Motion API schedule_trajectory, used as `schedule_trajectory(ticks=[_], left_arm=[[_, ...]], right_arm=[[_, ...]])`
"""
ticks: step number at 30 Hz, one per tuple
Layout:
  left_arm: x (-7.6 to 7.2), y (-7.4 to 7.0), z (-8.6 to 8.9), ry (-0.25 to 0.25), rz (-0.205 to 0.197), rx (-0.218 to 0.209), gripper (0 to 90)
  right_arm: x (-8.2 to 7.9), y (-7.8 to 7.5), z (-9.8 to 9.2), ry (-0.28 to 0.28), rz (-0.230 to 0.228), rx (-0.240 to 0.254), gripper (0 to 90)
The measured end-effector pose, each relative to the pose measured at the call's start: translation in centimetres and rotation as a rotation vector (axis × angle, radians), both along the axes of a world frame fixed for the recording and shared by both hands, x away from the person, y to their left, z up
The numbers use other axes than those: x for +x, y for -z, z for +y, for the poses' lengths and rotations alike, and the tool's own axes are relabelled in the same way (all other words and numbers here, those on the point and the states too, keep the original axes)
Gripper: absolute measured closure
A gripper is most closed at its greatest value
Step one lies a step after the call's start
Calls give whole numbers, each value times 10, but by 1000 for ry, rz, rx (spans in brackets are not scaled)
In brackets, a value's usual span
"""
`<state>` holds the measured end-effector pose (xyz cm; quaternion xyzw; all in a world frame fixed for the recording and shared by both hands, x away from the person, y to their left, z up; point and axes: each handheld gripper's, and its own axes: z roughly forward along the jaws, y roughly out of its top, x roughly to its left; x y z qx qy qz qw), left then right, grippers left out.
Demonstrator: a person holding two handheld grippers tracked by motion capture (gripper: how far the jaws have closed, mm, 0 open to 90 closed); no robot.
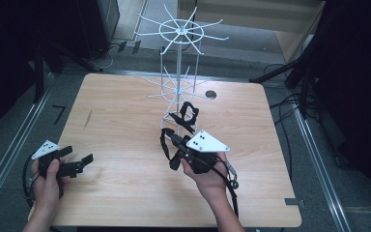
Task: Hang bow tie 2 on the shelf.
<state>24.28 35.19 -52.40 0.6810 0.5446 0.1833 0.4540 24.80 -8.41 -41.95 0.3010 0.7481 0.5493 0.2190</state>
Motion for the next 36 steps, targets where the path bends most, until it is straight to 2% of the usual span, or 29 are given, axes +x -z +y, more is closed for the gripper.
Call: schedule_trajectory(ticks=[11, 27, 36], left_arm=[[0, 0, 0, 3, 2, 2, 0], [0, 0, 0, 3, 2, 0, 0], [0, 0, 0, 2, -1, -1, 0]], right_arm=[[2, -19, 10, -16, -34, 13, 900], [11, -36, 17, -18, -52, 24, 900], [19, -43, 18, -13, -47, 39, 900]])
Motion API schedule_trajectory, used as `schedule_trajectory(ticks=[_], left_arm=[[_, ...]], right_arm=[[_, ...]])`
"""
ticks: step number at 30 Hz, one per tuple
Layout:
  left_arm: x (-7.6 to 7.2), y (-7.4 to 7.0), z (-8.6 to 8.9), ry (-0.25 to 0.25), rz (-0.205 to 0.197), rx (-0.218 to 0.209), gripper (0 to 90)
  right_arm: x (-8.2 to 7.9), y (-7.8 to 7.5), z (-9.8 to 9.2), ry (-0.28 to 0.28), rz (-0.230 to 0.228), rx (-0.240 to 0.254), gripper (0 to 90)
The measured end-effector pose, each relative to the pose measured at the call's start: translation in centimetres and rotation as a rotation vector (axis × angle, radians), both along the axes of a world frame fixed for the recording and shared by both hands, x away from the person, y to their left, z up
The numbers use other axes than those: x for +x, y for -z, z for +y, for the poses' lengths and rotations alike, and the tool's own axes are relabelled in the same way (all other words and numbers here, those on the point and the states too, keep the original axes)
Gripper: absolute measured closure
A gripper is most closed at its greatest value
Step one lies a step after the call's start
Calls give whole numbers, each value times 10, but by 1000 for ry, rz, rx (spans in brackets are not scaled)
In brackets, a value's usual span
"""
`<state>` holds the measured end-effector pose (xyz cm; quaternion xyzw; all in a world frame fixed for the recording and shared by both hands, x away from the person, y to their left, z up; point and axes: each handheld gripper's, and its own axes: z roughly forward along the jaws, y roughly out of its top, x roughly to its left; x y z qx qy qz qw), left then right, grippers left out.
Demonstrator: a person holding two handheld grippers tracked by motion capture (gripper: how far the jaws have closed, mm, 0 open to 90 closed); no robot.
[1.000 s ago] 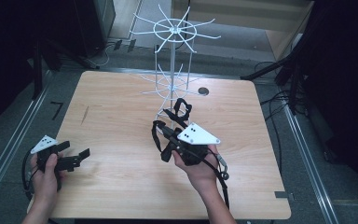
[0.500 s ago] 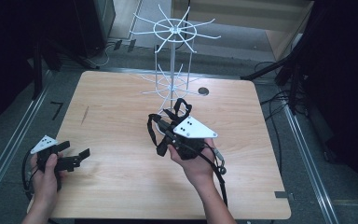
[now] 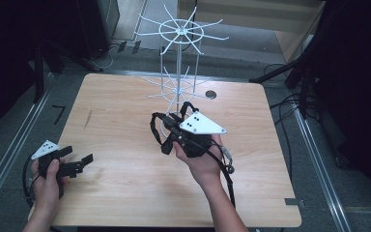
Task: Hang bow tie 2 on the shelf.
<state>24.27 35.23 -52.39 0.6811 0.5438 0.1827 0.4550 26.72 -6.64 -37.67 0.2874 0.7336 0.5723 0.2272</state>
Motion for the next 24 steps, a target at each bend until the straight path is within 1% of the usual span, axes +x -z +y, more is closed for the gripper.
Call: schedule_trajectory(ticks=[7, 13, 20, 24], left_arm=[[0, 0, 0, 0, -1, 1, 0], [0, 0, 0, 0, 0, 1, 0], [0, 0, 0, 1, -1, 1, 0], [0, 0, 0, 1, -1, 0, 0]], right_arm=[[6, -3, -1, 8, -1, -4, 900], [12, -2, -5, 24, 6, 3, 900], [14, -2, -7, 35, 6, 7, 900], [14, -3, -8, 40, 8, 19, 900]])
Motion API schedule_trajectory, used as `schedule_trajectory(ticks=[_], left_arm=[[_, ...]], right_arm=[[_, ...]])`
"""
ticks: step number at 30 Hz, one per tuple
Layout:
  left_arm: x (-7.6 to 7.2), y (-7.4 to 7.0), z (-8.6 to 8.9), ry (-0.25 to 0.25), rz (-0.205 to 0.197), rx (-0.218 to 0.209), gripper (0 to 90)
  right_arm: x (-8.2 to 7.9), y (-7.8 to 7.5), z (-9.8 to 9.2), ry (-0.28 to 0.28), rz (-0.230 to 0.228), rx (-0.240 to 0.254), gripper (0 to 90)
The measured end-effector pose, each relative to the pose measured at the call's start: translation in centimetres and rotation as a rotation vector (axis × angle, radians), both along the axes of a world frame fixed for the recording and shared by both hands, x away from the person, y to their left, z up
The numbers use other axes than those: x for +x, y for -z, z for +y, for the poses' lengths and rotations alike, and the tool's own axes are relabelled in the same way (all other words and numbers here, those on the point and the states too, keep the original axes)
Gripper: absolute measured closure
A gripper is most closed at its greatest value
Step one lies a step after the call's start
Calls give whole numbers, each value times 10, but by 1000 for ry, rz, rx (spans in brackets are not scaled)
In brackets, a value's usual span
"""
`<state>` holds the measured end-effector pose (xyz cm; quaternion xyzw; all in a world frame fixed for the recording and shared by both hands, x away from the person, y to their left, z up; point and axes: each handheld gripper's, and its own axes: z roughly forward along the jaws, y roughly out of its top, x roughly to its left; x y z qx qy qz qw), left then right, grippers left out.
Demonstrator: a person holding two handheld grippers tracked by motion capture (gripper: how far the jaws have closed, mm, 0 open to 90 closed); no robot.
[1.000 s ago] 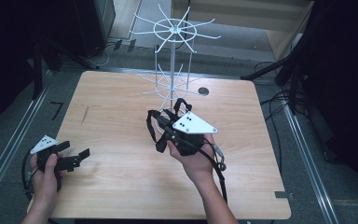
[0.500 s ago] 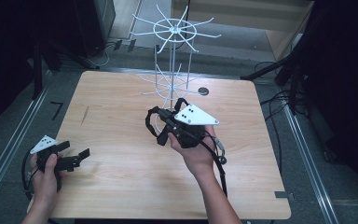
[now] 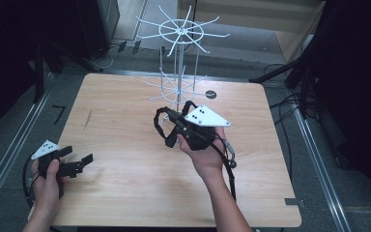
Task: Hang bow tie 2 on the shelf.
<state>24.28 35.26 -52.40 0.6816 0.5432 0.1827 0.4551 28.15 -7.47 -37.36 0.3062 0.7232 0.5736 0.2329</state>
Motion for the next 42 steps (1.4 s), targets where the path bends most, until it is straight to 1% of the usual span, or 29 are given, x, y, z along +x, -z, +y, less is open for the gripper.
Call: schedule_trajectory(ticks=[4, 5, 7, 14, 19, 21, 22, 23, 28, 35, 42], left_arm=[[0, 0, 0, 0, 1, 0, 0], [0, 0, 0, -1, 0, 0, 0], [0, 0, 0, -1, 0, 1, 0], [0, 0, 0, -1, 1, 1, 0], [0, 0, 0, -1, 0, 0, 0], [0, 0, 0, 1, 1, 0, 0], [0, 0, 0, 1, 1, 0, 0], [0, 0, 0, 1, 1, 1, 0], [0, 0, 0, 1, 1, 0, 0], [0, 0, 0, 1, 2, 0, 0], [0, 0, 0, 0, 2, -2, 0]], right_arm=[[-2, -1, 0, -6, -4, 3, 900], [-3, -2, 0, -4, -11, -2, 900], [-1, -3, -1, 0, -10, -1, 900], [6, -1, -5, 37, -6, 0, 900], [13, 7, -6, 90, -8, -10, 900], [15, 10, -5, 108, -5, -14, 900], [15, 10, -5, 108, -5, -14, 900], [17, 13, -5, 125, -5, -24, 900], [21, 21, -3, 163, 13, -38, 900], [27, 33, 0, 183, 50, -66, 899], [29, 39, 2, 181, 63, -68, 895]])
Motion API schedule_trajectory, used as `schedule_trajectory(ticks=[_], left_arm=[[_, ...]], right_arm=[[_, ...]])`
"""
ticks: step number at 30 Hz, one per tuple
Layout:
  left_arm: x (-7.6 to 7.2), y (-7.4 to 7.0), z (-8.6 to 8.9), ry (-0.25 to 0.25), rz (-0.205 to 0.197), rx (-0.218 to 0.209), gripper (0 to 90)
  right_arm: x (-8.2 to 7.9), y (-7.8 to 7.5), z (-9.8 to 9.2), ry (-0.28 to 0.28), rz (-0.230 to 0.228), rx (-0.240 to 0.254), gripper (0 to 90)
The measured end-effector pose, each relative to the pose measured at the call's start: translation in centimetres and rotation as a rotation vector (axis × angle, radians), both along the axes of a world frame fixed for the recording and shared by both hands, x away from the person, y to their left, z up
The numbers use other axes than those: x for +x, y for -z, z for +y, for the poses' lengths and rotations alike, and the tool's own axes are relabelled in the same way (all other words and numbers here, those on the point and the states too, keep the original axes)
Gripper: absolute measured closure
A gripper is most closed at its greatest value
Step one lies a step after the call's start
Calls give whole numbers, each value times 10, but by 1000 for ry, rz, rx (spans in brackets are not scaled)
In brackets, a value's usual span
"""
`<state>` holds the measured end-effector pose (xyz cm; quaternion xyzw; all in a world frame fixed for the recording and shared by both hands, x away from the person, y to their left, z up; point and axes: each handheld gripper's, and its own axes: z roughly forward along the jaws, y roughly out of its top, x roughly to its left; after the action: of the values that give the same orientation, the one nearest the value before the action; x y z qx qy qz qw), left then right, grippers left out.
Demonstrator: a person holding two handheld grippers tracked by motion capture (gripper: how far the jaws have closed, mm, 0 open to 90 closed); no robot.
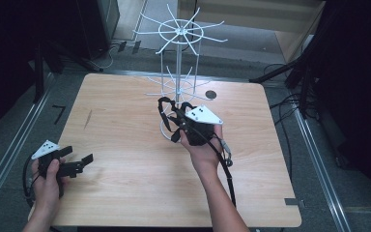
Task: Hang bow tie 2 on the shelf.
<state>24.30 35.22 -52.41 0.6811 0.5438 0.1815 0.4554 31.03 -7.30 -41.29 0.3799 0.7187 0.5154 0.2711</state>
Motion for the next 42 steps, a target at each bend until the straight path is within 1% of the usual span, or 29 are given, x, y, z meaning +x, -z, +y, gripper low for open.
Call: schedule_trajectory(ticks=[4, 8, 9, 10, 11, 12, 17, 18, 19, 21, 22, 24, 32, 40, 41, 42], left_arm=[[0, 0, 0, 2, 1, 2, 0], [0, 0, 0, 2, 1, 1, 0], [0, 0, 0, 2, 2, 1, 0], [0, 0, 0, 2, 2, 1, 0], [0, 0, 0, 3, 2, 2, 0], [0, 0, 0, 3, 2, 2, 0], [0, 0, 0, 2, 0, 3, 0], [0, 0, 0, 2, 0, 3, 0], [0, 0, 0, 1, 0, 4, 0], [0, 0, 0, 1, 0, 4, 0], [0, 0, 0, 1, 0, 4, 0], [0, 0, 0, 1, 0, 4, 0], [0, 0, 0, 2, 0, 7, 0], [0, 0, 0, 1, 0, 6, 0], [0, 0, 0, 1, 0, 6, 0], [0, 0, 0, 1, 0, 7, 0]], right_arm=[[0, 5, 1, -14, 17, 0, 861], [0, 10, 2, -16, 22, -10, 747], [0, 11, 1, -18, 22, -5, 716], [0, 11, 1, -18, 22, -5, 716], [-2, 12, 0, -18, 21, 2, 663], [-3, 13, -1, -18, 21, 3, 641], [-5, 15, -8, -18, 22, 24, 554], [-5, 15, -8, -18, 22, 24, 554], [-7, 16, -12, -19, 23, 30, 517], [-8, 16, -16, -21, 21, 39, 487], [-8, 16, -16, -21, 21, 39, 487], [-10, 16, -22, -18, 18, 42, 430], [-15, 21, -37, 1, 29, 50, 288], [-17, 25, -50, 27, 40, 49, 216], [-17, 26, -54, 35, 48, 52, 192], [-18, 26, -56, 38, 54, 55, 186]])
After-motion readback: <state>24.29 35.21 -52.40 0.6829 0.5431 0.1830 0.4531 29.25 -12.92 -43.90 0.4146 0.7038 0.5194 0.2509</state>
